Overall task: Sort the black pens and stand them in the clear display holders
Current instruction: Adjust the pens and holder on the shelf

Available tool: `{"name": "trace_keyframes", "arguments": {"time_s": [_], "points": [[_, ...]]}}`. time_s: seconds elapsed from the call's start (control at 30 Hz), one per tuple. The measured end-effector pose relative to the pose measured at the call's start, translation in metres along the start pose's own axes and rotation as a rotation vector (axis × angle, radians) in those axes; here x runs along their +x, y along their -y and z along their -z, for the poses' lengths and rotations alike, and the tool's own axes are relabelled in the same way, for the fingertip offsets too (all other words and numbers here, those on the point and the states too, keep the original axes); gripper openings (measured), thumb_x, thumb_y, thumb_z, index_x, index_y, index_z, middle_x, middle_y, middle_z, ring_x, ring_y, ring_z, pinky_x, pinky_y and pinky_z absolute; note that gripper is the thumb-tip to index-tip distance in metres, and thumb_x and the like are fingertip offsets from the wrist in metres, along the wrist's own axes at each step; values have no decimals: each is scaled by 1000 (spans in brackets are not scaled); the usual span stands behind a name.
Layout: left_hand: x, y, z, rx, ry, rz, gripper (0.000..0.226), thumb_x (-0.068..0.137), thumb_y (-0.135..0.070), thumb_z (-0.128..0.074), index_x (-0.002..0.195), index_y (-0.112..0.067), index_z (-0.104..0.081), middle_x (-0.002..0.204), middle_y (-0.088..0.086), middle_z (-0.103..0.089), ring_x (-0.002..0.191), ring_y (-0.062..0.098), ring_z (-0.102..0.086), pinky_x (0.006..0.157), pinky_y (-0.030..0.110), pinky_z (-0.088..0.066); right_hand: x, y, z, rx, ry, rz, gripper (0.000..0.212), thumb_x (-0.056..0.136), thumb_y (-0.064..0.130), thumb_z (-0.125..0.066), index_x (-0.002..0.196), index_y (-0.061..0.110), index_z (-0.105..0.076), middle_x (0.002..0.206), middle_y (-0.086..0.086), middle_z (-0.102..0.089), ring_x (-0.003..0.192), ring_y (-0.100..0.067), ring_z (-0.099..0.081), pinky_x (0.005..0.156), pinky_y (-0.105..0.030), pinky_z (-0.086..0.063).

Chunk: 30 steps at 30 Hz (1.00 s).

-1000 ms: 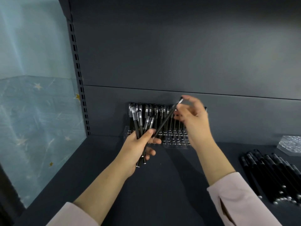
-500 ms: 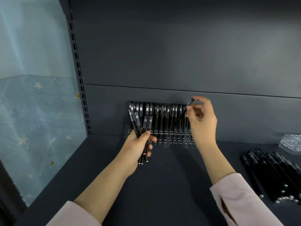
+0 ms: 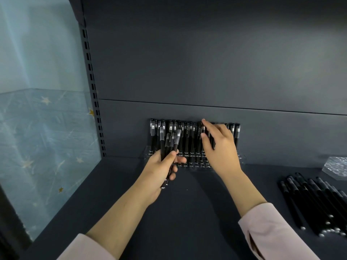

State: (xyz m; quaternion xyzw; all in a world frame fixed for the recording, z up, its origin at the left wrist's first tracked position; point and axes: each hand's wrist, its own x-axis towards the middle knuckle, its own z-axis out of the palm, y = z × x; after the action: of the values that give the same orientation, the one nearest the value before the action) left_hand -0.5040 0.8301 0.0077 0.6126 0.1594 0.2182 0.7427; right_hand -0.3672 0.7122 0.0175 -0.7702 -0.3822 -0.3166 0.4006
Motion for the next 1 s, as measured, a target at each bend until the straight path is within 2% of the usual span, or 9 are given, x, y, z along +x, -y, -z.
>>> {"name": "trace_keyframes", "arguments": {"time_s": [0.13, 0.23, 0.5, 0.6, 0.67, 0.77, 0.87, 0.93, 1.0], "points": [[-3, -1, -2, -21, 39, -28, 16, 101, -17, -51, 111, -9, -61, 79, -1, -73, 60, 9, -55, 52, 24, -44, 5, 24, 8, 334, 136, -157, 23, 95, 30, -56, 114, 21, -67, 99, 11, -65, 91, -4, -59, 82, -22, -48], [-5, 0, -2, -22, 63, -38, 13, 100, -17, -53, 108, -11, -60, 78, -1, -72, 60, 9, -57, 53, 25, -46, 4, 38, 8, 565, 261, -289, 19, 91, 32, -63, 107, 23, -69, 95, 10, -69, 92, -4, -62, 84, -23, -50], [-6, 3, -1, 23, 96, -77, 11, 100, -19, -53, 106, -14, -62, 84, 1, -71, 63, 11, -55, 53, 25, -43, 1, 41, 2, 718, 254, -427, 26, 82, 28, -74, 103, 24, -59, 92, -8, -69, 81, -16, -61, 79, -34, -53], [-5, 4, -1, 70, 93, -82, 11, 100, -21, -53, 106, -16, -61, 86, 0, -72, 61, 12, -53, 50, 25, -41, 0, 42, 1, 755, 244, -461, 25, 83, 24, -74, 101, 20, -57, 92, -16, -66, 82, -20, -61, 74, -31, -54], [-6, 4, -2, 92, 87, -73, 13, 101, -24, -52, 109, -18, -60, 88, 0, -73, 59, 12, -54, 49, 24, -40, 0, 41, 2, 820, 241, -494, 23, 84, 20, -73, 102, 18, -58, 86, -13, -65, 82, -20, -63, 72, -27, -54], [-6, 3, -2, 74, 66, -51, 15, 102, -26, -50, 113, -22, -59, 90, 2, -76, 56, 13, -56, 46, 24, -39, 2, 39, 4, 895, 143, -528, 20, 88, 12, -68, 106, 16, -60, 84, -3, -68, 78, -12, -66, 72, -25, -54], [-4, 4, 2, 61, 19, -10, 15, 102, -29, -49, 113, -24, -58, 88, 2, -76, 52, 13, -55, 43, 22, -37, 7, 31, 10, 908, -121, -542, 22, 91, 6, -62, 111, 15, -58, 93, -10, -71, 80, -12, -68, 76, -27, -57], [-2, 5, 4, 83, -15, 4, 15, 101, -31, -50, 112, -25, -58, 79, 0, -75, 47, 10, -49, 40, 20, -33, 8, 22, 16, 851, -310, -522, 22, 92, 8, -61, 110, 18, -54, 98, -13, -69, 82, -14, -68, 80, -30, -56], [0, 6, 5, 91, -28, 17, 16, 101, -32, -49, 111, -23, -58, 66, -4, -66, 43, 7, -36, 38, 19, -26, 7, 14, 21, 722, -395, -472, 21, 94, 12, -58, 110, 24, -52, 101, -8, -69, 86, -14, -67, 81, -28, -53]]}}
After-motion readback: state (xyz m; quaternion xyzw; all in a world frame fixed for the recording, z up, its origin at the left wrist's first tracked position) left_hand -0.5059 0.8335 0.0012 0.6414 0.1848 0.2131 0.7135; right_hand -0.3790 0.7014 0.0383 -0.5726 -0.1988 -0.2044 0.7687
